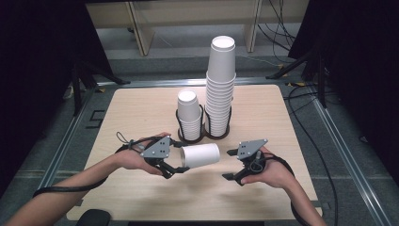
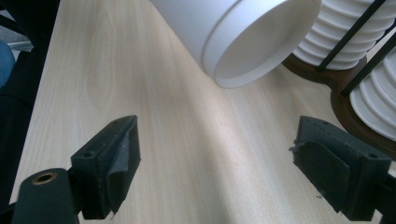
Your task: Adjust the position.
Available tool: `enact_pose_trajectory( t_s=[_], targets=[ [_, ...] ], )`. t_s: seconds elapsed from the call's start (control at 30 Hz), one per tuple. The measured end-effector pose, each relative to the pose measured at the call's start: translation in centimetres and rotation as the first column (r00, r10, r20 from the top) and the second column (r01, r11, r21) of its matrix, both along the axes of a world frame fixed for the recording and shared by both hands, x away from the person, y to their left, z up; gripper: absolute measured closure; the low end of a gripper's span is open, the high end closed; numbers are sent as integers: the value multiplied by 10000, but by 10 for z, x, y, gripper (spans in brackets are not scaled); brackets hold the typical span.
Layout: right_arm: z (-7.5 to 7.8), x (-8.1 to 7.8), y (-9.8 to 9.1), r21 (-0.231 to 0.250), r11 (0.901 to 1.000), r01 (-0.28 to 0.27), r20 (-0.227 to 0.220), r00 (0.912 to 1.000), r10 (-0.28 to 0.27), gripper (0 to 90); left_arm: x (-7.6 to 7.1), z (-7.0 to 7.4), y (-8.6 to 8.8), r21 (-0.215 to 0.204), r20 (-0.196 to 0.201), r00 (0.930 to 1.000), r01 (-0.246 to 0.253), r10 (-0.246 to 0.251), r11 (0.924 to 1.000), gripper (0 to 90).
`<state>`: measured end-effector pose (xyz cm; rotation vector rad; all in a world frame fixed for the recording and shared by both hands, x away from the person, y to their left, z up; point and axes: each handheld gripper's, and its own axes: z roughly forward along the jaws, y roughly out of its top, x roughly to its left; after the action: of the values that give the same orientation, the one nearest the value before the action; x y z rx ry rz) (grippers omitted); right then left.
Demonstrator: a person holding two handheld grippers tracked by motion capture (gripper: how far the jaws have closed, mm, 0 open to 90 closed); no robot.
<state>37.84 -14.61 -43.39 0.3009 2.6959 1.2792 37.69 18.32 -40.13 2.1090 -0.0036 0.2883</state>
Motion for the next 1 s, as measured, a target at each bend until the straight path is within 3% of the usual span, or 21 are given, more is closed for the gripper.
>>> enact_pose_trajectory(
  t_s=[0.47,1.0],
  targets=[
    [1,2,2,-219,9998,-14,41,10000,15,154,-3,4,-5,309,81,9990,435,-437,9986,238],
    [4,4,6,-583,9981,-222,234,9994,236,155,-2,9,-9,975,78,9967,800,-812,9920,238]
  ],
)
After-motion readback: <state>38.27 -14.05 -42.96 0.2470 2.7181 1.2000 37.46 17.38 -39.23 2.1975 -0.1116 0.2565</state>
